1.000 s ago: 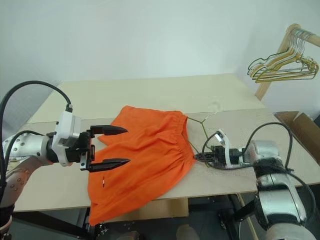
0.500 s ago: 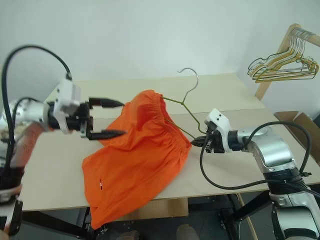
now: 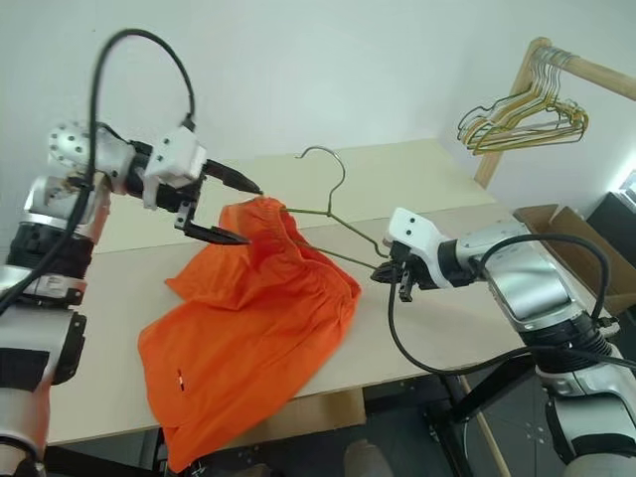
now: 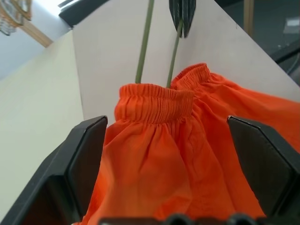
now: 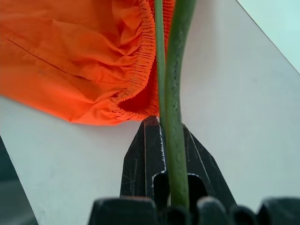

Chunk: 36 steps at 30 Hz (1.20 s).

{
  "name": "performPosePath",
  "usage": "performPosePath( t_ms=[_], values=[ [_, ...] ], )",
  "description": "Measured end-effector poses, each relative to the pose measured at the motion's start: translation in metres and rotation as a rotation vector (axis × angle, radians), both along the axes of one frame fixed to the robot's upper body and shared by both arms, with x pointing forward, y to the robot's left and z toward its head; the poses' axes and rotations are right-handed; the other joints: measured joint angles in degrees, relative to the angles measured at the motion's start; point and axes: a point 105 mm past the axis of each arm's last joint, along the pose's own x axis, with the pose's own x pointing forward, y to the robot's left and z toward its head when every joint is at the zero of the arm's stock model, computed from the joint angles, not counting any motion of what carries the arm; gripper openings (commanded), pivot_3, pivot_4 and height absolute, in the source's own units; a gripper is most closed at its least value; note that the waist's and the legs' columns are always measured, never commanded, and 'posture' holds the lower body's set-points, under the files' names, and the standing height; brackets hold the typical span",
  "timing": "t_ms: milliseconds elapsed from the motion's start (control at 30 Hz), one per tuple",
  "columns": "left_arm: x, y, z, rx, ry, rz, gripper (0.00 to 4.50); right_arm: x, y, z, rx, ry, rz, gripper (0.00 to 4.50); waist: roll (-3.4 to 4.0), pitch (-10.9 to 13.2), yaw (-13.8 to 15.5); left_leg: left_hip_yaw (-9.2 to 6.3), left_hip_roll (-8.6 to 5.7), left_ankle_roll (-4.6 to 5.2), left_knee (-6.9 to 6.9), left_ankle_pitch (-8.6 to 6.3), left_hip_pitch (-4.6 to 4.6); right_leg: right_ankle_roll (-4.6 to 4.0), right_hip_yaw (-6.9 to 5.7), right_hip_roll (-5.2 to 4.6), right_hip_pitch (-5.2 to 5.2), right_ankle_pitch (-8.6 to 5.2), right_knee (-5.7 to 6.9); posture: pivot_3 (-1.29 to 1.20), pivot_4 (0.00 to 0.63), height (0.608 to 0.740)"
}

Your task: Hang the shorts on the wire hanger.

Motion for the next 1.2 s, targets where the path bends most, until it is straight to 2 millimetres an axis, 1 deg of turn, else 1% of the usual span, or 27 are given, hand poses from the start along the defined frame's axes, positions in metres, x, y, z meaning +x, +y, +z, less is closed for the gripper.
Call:
performPosePath(
  t_ms=[67,167,200,267,333,433,633,667,800,833,900,933,967,1000,1100,1200],
  values=[
    [0.006,-0.007,-0.016,0.058,0.000,0.001,4.44,0.000,0.001,0.001,-0.008,-0.005,0.007,0.00,-0.01,0.0,-0.2,0.00,0.01,0.00,0.00,0.00,-0.01,0.01,0.00,0.02,-0.03,0.00,0.01,-0.28,0.000,0.740],
    [0.014,-0.006,-0.031,0.135,-0.032,0.023,4.44,-0.001,0.002,-0.001,-0.014,0.002,0.010,0.00,-0.02,0.0,-1.2,-0.03,0.00,0.00,0.00,0.00,-0.21,0.01,0.00,-0.01,-0.22,-0.01,0.06,-0.29,0.000,0.740],
    [0.016,-0.007,-0.033,0.148,-0.044,0.028,4.26,-0.002,0.002,-0.001,-0.016,0.004,0.008,0.00,-0.02,0.0,-1.4,-0.03,-0.02,0.00,0.01,0.00,-0.32,0.02,0.00,-0.04,-0.32,0.00,0.08,-0.29,0.000,0.740],
    [0.020,-0.012,-0.035,0.168,-0.066,0.036,3.87,-0.003,0.002,0.000,-0.019,0.008,0.011,0.00,-0.02,0.0,-1.7,-0.03,-0.08,0.01,0.10,0.01,-0.57,0.04,0.02,-0.09,-0.61,0.01,0.22,-0.29,0.000,0.740],
    [0.023,-0.013,-0.037,0.180,-0.087,0.043,3.25,-0.004,0.002,0.000,-0.021,0.012,0.010,0.00,-0.02,0.0,-2.2,-0.04,-0.11,0.02,0.13,0.02,-0.67,0.05,0.03,-0.12,-0.71,0.00,0.31,-0.30,0.000,0.740],
    [0.026,-0.011,-0.041,0.192,-0.092,0.060,2.30,-0.004,0.001,-0.001,-0.023,0.020,0.001,0.00,-0.02,0.0,-2.9,-0.06,-0.12,0.03,0.13,0.03,-0.67,0.05,0.03,-0.12,-0.72,0.00,0.35,-0.30,0.000,0.740],
    [0.026,-0.010,-0.042,0.196,-0.086,0.060,0.19,-0.004,-0.001,-0.001,-0.030,0.028,-0.011,0.00,-0.02,0.0,-3.4,-0.08,-0.11,0.04,0.14,0.04,-0.62,0.07,0.03,-0.11,-0.72,-0.01,0.42,-0.29,0.000,0.740],
    [0.025,-0.009,-0.042,0.200,-0.080,0.056,0.04,-0.004,-0.001,0.000,-0.032,0.024,-0.010,0.00,-0.02,0.0,-3.4,-0.08,-0.11,0.04,0.14,0.04,-0.63,0.07,0.03,-0.11,-0.72,-0.01,0.41,-0.29,0.000,0.740],
    [0.024,-0.008,-0.042,0.201,-0.068,0.055,0.04,-0.004,0.000,0.001,-0.035,0.022,-0.008,0.00,-0.02,0.0,-3.8,-0.09,-0.12,0.04,0.14,0.04,-0.65,0.07,0.02,-0.13,-0.72,-0.01,0.40,-0.30,0.000,0.740],
    [0.024,-0.008,-0.043,0.201,-0.063,0.054,0.00,-0.004,0.000,0.001,-0.037,0.018,-0.009,0.59,-0.02,0.0,-3.9,-0.09,-0.13,0.04,0.14,0.04,-0.65,0.07,0.02,-0.13,-0.72,-0.01,0.40,-0.30,0.000,0.740],
    [0.023,-0.006,-0.045,0.195,-0.048,0.062,0.00,-0.002,-0.002,0.002,-0.048,0.000,-0.027,1.06,-0.01,0.0,-4.2,-0.09,-0.13,0.04,0.14,0.04,-0.65,0.07,0.02,-0.15,-0.72,-0.01,0.41,-0.31,0.000,0.740],
    [0.023,-0.004,-0.046,0.190,-0.032,0.071,0.00,0.000,-0.005,0.003,-0.060,-0.014,-0.041,1.50,-0.01,0.0,-4.4,-0.09,-0.13,0.04,0.14,0.05,-0.65,0.07,0.02,-0.15,-0.72,-0.01,0.42,-0.31,0.000,0.740],
    [0.023,-0.004,-0.046,0.187,-0.020,0.077,0.00,0.001,-0.009,0.003,-0.073,-0.024,-0.057,1.75,-0.01,0.0,-4.4,-0.09,-0.13,0.04,0.14,0.05,-0.65,0.07,0.02,-0.15,-0.72,-0.01,0.42,-0.31,0.000,0.740],
    [0.023,-0.003,-0.046,0.183,-0.009,0.084,0.00,0.002,-0.013,0.005,-0.079,-0.037,-0.077,2.17,-0.01,0.0,-4.5,-0.10,-0.13,0.04,0.15,0.05,-0.65,0.07,0.03,-0.15,-0.72,-0.01,0.42,-0.31,0.000,0.740],
    [0.023,-0.001,-0.044,0.157,0.023,0.102,0.00,0.005,-0.033,0.015,-0.059,-0.083,-0.171,3.15,-0.01,0.0,-4.4,-0.13,-0.14,0.04,0.15,0.05,-0.67,0.08,-0.01,-0.16,-0.72,-0.02,0.42,-0.31,0.000,0.740],
    [0.023,0.003,-0.042,0.134,0.052,0.126,0.00,0.002,-0.058,0.022,-0.031,-0.105,-0.283,4.23,-0.02,0.0,-4.4,-0.13,-0.15,0.04,0.16,0.05,-0.67,0.08,-0.01,-0.18,-0.71,-0.02,0.42,-0.30,0.000,0.740]
  ],
)
